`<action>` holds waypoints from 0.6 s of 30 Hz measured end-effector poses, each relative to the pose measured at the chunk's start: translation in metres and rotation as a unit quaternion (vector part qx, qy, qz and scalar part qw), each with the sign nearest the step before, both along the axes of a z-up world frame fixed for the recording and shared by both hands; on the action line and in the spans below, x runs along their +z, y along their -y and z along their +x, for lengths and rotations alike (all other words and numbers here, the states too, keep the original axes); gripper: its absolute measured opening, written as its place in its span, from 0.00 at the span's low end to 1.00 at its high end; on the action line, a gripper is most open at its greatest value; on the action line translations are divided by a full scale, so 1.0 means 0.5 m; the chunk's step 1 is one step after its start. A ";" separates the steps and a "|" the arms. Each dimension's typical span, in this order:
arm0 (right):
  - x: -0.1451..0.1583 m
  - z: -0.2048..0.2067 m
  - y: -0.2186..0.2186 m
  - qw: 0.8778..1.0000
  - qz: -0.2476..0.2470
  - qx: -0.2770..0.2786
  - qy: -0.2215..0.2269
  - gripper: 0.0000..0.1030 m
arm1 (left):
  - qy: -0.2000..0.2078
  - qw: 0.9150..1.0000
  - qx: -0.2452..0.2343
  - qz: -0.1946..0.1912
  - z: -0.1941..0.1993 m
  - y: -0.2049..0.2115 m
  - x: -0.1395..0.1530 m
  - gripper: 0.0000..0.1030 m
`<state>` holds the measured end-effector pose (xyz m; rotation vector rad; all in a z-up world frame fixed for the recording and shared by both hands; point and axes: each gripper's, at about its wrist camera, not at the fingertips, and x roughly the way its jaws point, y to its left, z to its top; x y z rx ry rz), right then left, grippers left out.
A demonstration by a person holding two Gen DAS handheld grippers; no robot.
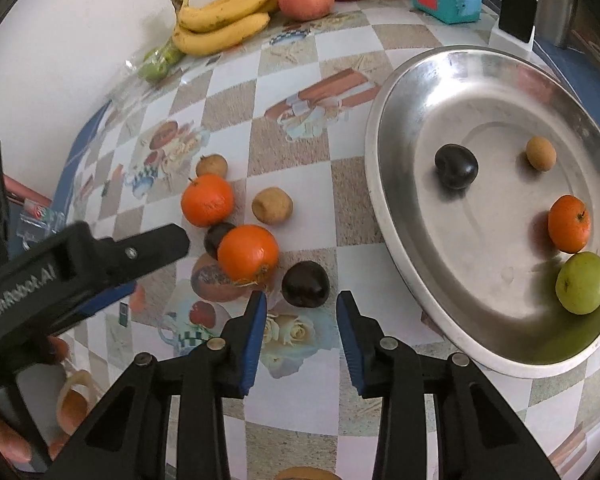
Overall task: Organize fruits
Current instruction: 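Close the right tool on a dark plum in the fruit cluster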
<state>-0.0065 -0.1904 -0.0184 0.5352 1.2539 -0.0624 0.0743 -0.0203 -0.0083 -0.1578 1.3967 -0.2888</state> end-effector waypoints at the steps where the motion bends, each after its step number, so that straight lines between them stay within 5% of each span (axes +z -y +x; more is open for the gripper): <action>1: -0.003 0.002 -0.002 1.000 -0.004 0.003 -0.002 0.37 | 0.000 1.000 0.001 0.001 0.001 -0.001 0.000 0.90; 18: -0.020 0.012 -0.015 0.999 -0.029 0.023 -0.008 0.29 | 0.000 1.000 0.011 0.018 0.002 -0.006 -0.003 0.90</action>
